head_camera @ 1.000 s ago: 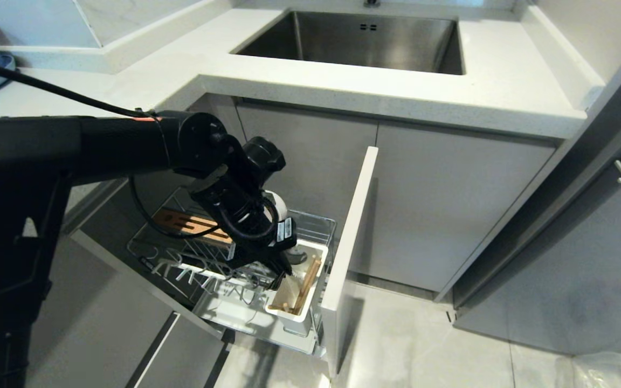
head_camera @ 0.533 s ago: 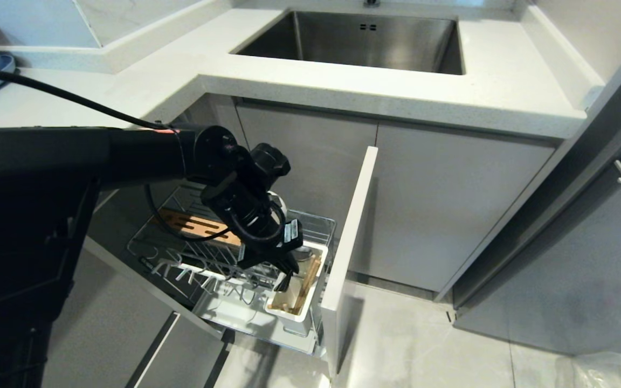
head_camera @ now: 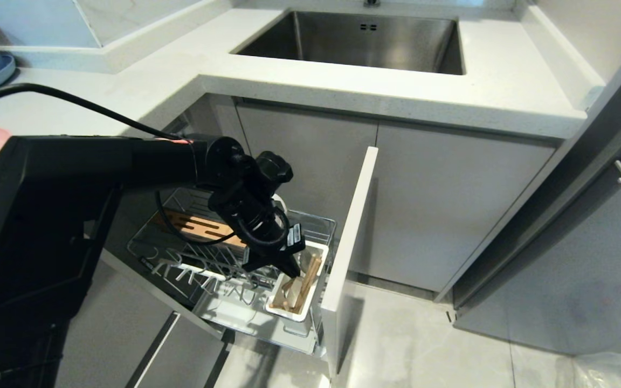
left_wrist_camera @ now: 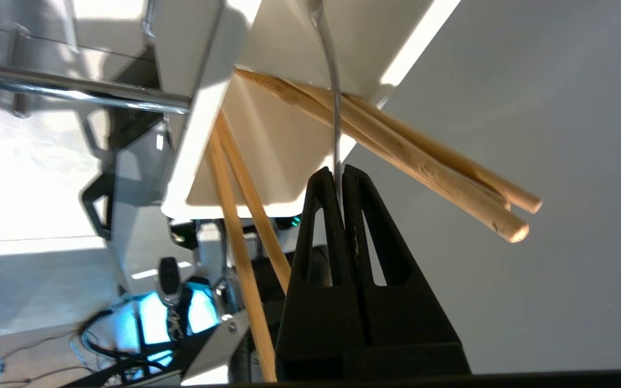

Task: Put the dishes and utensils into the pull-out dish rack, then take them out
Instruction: Pick up the spoon and place it in the cupboard

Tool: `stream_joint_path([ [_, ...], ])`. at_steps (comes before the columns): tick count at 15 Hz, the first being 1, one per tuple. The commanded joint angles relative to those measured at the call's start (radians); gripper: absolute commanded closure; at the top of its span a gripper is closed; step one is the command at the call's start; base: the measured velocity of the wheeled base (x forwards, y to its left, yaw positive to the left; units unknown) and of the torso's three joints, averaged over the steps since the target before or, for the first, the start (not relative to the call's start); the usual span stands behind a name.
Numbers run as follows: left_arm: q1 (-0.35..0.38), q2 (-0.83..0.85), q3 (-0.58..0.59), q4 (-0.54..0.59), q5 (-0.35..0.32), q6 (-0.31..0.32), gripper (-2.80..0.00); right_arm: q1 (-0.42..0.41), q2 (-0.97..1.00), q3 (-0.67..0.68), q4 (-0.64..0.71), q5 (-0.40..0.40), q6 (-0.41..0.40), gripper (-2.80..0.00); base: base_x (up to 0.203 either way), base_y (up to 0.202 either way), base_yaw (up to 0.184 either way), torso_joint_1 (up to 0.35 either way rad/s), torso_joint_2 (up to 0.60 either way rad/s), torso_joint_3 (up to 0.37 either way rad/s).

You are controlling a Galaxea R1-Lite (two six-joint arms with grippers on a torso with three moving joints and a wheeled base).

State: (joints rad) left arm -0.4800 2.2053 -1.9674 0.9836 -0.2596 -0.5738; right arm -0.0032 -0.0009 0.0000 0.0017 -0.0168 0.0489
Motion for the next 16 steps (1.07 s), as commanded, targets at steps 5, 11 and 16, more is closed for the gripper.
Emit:
stream_joint_path([
  [5, 0.001, -0.008, 0.001, 0.009, -0.037, -0.007, 0.00, 0.000, 0.001, 0.002, 0.000, 0.000, 0.000, 0.00, 0.000, 0.000, 0.000, 0.000, 0.00, 0.000],
  [11, 0.026, 0.014, 0.000, -0.019, -0.032, -0.008, 0.00, 0.000, 0.001, 0.002, 0.000, 0.000, 0.000, 0.00, 0.000, 0.000, 0.000, 0.000, 0.00, 0.000],
  [16, 0.038, 0.016, 0.001, -0.039, -0.030, -0.004, 0.00, 0.000, 0.001, 0.002, 0.000, 0.000, 0.000, 0.00, 0.000, 0.000, 0.000, 0.000, 0.00, 0.000],
])
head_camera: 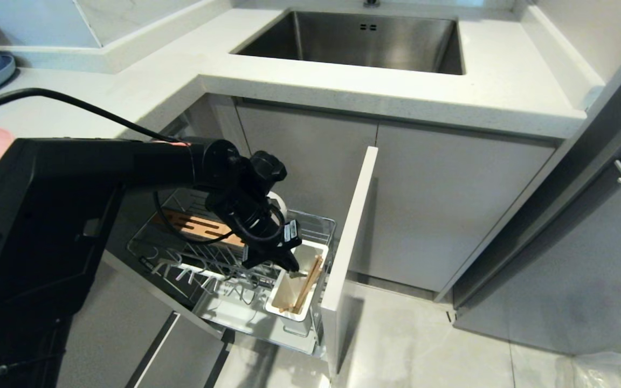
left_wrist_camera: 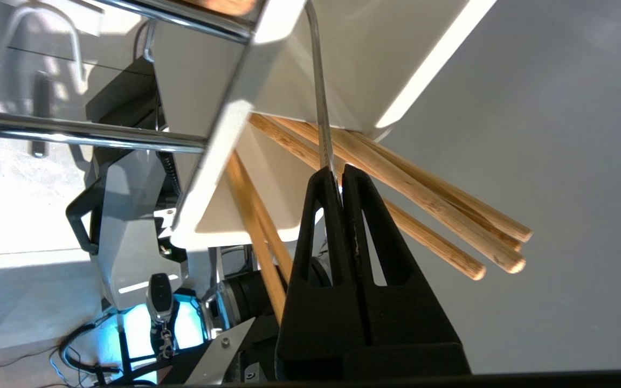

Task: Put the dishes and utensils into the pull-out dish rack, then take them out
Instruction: Pick up the spoon and place it in the cupboard

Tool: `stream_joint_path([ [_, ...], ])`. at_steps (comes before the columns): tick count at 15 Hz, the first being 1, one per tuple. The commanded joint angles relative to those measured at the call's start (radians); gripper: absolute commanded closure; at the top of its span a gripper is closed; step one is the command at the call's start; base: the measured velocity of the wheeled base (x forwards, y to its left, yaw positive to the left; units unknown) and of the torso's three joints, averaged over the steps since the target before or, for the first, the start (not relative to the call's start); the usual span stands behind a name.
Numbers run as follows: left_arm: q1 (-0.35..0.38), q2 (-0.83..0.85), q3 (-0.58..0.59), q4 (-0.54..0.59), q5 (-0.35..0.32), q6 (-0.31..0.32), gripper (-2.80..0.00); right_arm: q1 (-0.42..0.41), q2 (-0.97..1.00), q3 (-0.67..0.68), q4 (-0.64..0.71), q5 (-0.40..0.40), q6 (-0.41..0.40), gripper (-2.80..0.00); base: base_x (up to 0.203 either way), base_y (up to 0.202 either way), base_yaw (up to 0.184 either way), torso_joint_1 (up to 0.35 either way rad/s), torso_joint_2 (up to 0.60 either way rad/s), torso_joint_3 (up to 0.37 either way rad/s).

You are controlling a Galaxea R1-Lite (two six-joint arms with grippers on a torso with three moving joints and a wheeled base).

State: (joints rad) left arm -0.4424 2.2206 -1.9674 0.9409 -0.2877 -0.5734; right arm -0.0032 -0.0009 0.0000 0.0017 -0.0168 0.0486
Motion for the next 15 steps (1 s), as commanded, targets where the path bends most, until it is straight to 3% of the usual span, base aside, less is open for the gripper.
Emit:
stream_joint_path([
  [1, 0.001, 0.001, 0.001, 0.007, -0.002, -0.003, 0.00, 0.000, 0.001, 0.002, 0.000, 0.000, 0.001, 0.00, 0.000, 0.000, 0.000, 0.000, 0.00, 0.000],
  [15, 0.008, -0.003, 0.001, 0.013, 0.015, -0.005, 0.00, 0.000, 0.001, 0.002, 0.000, 0.000, 0.001, 0.00, 0.000, 0.000, 0.000, 0.000, 0.00, 0.000],
])
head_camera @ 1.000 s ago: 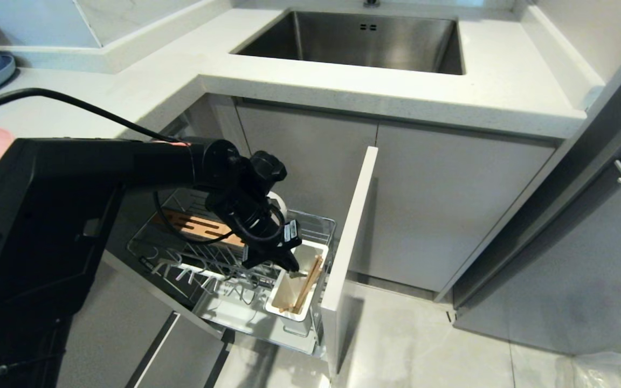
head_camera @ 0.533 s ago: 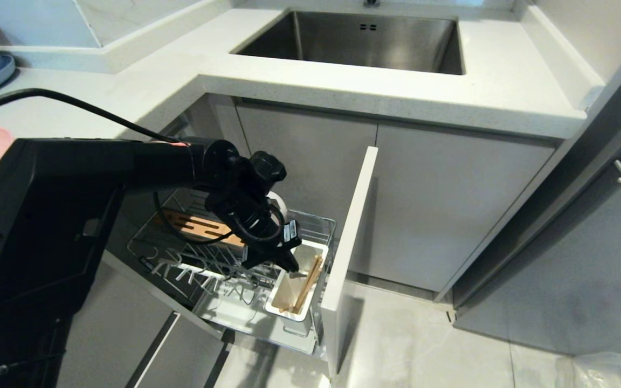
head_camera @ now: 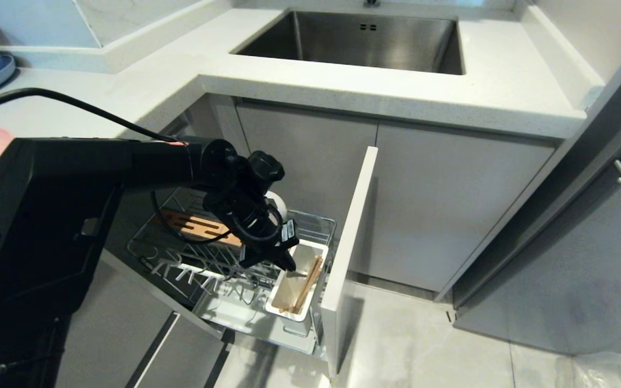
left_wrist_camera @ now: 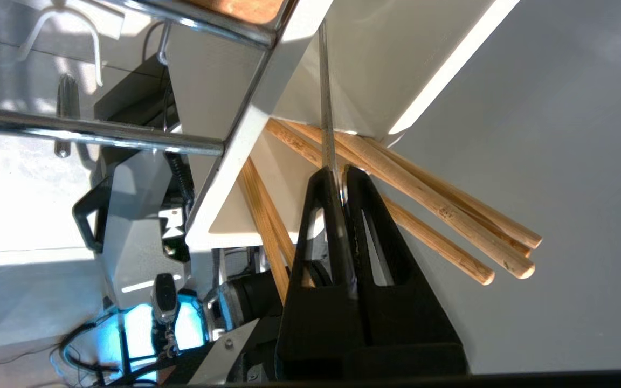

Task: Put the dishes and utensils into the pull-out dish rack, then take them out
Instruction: Pick up the spoon and place it in the cupboard, then pick up the plate and place it in the cupboard

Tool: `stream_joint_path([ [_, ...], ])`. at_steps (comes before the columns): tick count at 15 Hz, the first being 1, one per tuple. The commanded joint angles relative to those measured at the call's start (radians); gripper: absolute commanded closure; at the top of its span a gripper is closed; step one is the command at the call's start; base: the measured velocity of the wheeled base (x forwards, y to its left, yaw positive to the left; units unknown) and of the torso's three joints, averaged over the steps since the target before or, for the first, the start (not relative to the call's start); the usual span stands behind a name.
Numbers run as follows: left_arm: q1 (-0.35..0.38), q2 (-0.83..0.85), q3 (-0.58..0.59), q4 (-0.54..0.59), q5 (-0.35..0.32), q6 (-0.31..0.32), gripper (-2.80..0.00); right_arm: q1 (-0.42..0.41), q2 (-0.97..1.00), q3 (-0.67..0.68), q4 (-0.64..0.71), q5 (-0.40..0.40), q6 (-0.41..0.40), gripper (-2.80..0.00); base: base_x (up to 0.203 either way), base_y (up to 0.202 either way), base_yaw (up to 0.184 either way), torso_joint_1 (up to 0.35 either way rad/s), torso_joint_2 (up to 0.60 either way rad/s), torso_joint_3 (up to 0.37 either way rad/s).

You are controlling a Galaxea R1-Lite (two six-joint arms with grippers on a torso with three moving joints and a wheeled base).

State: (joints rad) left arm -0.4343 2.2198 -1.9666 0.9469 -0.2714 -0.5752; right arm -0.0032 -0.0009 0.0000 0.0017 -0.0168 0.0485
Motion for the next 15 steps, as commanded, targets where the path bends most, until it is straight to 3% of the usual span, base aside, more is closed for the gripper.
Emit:
stream_joint_path([
  [1, 0.000, -0.002, 0.000, 0.003, -0.002, -0.003, -2.80, 0.000, 0.001, 0.002, 0.000, 0.000, 0.001, 0.00, 0.000, 0.000, 0.000, 0.000, 0.00, 0.000],
  [10, 0.001, -0.047, 0.000, 0.000, 0.002, -0.008, -2.80, 0.000, 0.001, 0.002, 0.000, 0.000, 0.001, 0.00, 0.000, 0.000, 0.000, 0.000, 0.00, 0.000],
  [15, 0.000, -0.172, 0.001, 0.006, 0.100, -0.006, -2.80, 0.000, 0.001, 0.002, 0.000, 0.000, 0.001, 0.00, 0.000, 0.000, 0.000, 0.000, 0.00, 0.000],
])
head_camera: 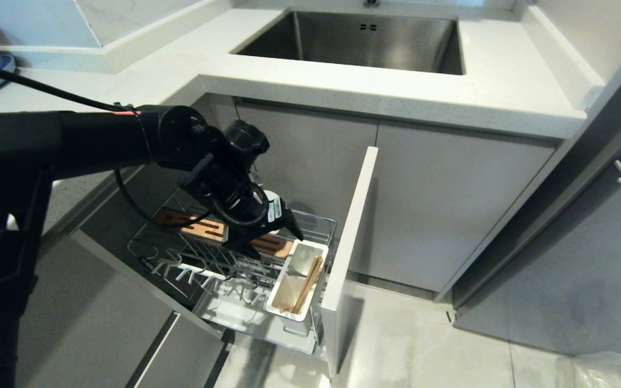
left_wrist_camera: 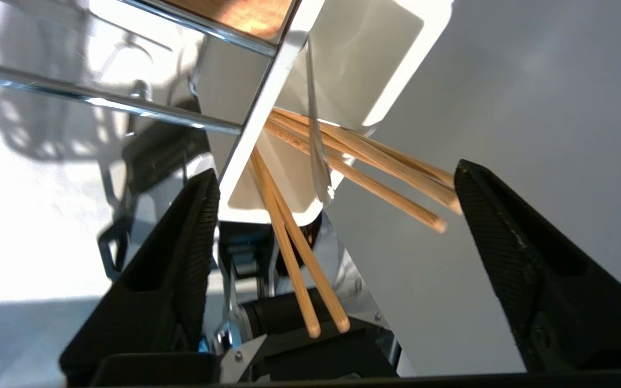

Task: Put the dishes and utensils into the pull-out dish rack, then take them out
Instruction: Pick up the plate and place it in the cupboard

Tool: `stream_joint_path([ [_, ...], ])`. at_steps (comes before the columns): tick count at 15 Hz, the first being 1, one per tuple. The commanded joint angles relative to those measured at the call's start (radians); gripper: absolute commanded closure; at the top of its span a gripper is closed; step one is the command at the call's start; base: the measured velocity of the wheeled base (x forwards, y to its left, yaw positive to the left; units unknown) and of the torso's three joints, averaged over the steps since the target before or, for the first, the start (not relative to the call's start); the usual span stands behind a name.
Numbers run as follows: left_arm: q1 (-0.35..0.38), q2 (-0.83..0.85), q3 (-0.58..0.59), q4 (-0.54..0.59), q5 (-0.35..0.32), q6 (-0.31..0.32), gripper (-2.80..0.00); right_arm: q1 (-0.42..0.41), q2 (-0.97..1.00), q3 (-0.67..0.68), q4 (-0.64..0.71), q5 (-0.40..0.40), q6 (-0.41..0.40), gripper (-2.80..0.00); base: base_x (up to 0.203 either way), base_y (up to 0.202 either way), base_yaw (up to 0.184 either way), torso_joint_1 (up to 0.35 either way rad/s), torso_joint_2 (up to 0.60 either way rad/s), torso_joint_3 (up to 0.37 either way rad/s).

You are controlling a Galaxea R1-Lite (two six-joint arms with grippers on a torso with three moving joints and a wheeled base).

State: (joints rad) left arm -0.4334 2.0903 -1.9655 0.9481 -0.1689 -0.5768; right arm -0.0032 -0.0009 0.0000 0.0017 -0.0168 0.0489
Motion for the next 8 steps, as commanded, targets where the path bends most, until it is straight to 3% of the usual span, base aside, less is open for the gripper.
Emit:
stream_joint_path([
  [1, -0.001, -0.067, 0.000, 0.006, 0.015, -0.004, -2.80, 0.000, 0.001, 0.002, 0.000, 0.000, 0.000, 0.00, 0.000, 0.000, 0.000, 0.000, 0.00, 0.000],
  [8, -0.022, -0.278, 0.003, 0.067, 0.051, -0.007, -2.80, 0.000, 0.001, 0.002, 0.000, 0.000, 0.000, 0.00, 0.000, 0.000, 0.000, 0.000, 0.00, 0.000],
])
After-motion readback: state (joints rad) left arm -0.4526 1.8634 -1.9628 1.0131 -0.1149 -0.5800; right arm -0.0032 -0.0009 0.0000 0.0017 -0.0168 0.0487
